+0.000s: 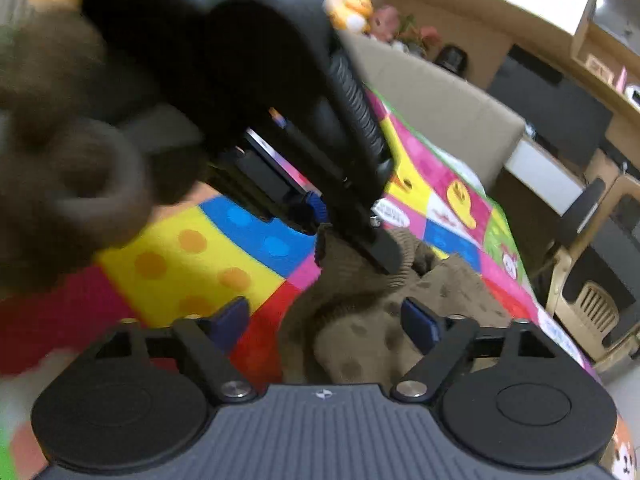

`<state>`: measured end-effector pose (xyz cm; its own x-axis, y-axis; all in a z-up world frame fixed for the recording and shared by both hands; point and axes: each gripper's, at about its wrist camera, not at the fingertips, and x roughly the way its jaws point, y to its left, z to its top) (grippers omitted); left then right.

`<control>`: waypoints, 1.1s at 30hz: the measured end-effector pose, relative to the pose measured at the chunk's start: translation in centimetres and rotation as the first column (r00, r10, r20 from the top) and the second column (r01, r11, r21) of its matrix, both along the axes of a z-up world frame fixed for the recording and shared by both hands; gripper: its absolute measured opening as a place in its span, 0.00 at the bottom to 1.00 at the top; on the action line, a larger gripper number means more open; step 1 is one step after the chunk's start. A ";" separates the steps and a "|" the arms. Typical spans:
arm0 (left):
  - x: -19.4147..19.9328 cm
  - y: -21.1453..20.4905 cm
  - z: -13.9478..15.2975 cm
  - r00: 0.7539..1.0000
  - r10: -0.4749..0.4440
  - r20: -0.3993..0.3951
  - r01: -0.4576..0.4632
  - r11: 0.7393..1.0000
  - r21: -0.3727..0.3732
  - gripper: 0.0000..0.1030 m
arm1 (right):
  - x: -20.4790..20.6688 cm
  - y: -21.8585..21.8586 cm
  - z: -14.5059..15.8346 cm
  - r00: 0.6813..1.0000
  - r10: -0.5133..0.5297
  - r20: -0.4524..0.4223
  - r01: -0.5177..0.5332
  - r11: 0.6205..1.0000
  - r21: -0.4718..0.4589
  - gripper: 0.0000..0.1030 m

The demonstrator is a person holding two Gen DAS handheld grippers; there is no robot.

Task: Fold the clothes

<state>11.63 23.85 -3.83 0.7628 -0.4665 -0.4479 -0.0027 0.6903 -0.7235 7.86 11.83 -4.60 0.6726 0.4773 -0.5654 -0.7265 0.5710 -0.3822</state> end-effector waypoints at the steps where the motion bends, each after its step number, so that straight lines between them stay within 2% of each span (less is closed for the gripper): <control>1: 0.0 0.0 0.2 1.000 -0.003 0.007 0.003 1.000 0.001 0.08 | 0.7 0.3 -0.3 1.000 -0.018 0.008 0.019 1.000 -0.008 0.63; 3: 0.0 -0.1 0.6 1.000 -0.008 0.023 0.008 1.000 0.004 0.09 | 1.8 0.5 -0.7 0.998 -0.049 0.034 0.049 0.999 -0.022 0.46; 4: 0.0 -0.1 0.8 0.999 -0.011 0.031 0.011 1.000 0.006 0.13 | 2.2 0.4 -0.8 0.997 -0.061 0.050 0.062 0.998 -0.025 0.27; 5: -0.2 0.0 1.3 0.998 -0.003 0.057 0.003 1.000 0.006 0.16 | 2.5 -0.2 -0.3 0.997 -0.074 0.033 0.074 0.997 0.002 0.23; 6: -0.6 0.2 2.0 0.996 0.010 0.093 -0.011 1.000 0.006 0.24 | 2.8 -0.9 0.1 0.996 -0.088 0.018 0.087 0.996 0.030 0.22; 9: -1.9 0.6 5.1 0.975 0.072 0.212 -0.077 0.997 0.016 0.58 | 3.2 -4.1 2.8 0.989 -0.146 0.014 0.142 0.977 0.157 0.18; 11: -2.5 0.7 7.1 0.957 0.103 0.271 -0.112 0.994 0.018 0.62 | 3.3 -7.4 5.2 0.977 -0.211 0.010 0.200 0.941 0.273 0.17; 13: -2.5 0.2 8.6 0.948 0.102 0.300 -0.113 0.993 0.020 0.74 | 3.5 -11.4 7.3 0.960 -0.280 -0.013 0.264 0.887 0.378 0.17; 14: -2.4 -0.2 9.0 0.947 0.094 0.307 -0.108 0.994 0.028 0.76 | 3.6 -13.6 8.2 0.949 -0.315 -0.029 0.297 0.856 0.422 0.17; 15: -2.2 -0.8 9.3 0.948 0.081 0.308 -0.099 0.994 0.043 0.79 | 3.6 -15.8 9.1 0.936 -0.349 -0.047 0.330 0.823 0.463 0.17; 18: -1.0 -3.6 9.4 0.962 0.007 0.272 -0.035 0.995 0.098 0.84 | 3.2 -22.8 9.5 0.882 -0.457 -0.114 0.447 0.736 0.508 0.16; 23: 1.5 -9.8 8.3 0.968 -0.162 0.190 0.125 0.973 0.193 0.91 | 4.2 -31.3 4.7 0.746 -0.573 -0.339 0.665 0.617 0.421 0.16; 25: 2.6 -12.5 7.6 0.963 -0.220 0.154 0.182 0.956 0.231 0.91 | 4.7 -33.4 2.6 0.697 -0.569 -0.437 0.716 0.581 0.386 0.16; 27: 3.5 -15.1 6.6 0.956 -0.268 0.116 0.230 0.935 0.269 0.91 | 4.8 -34.6 1.1 0.673 -0.538 -0.508 0.733 0.578 0.359 0.16; 30: 4.9 -18.5 5.0 0.949 -0.307 0.073 0.262 0.896 0.358 0.91 | 3.9 -35.7 1.5 0.695 -0.539 -0.475 0.715 0.591 0.374 0.16; 33: 6.1 -20.4 3.3 0.946 -0.324 0.030 0.285 0.869 0.404 0.91 | 2.5 -36.9 2.7 0.716 -0.564 -0.412 0.698 0.587 0.410 0.29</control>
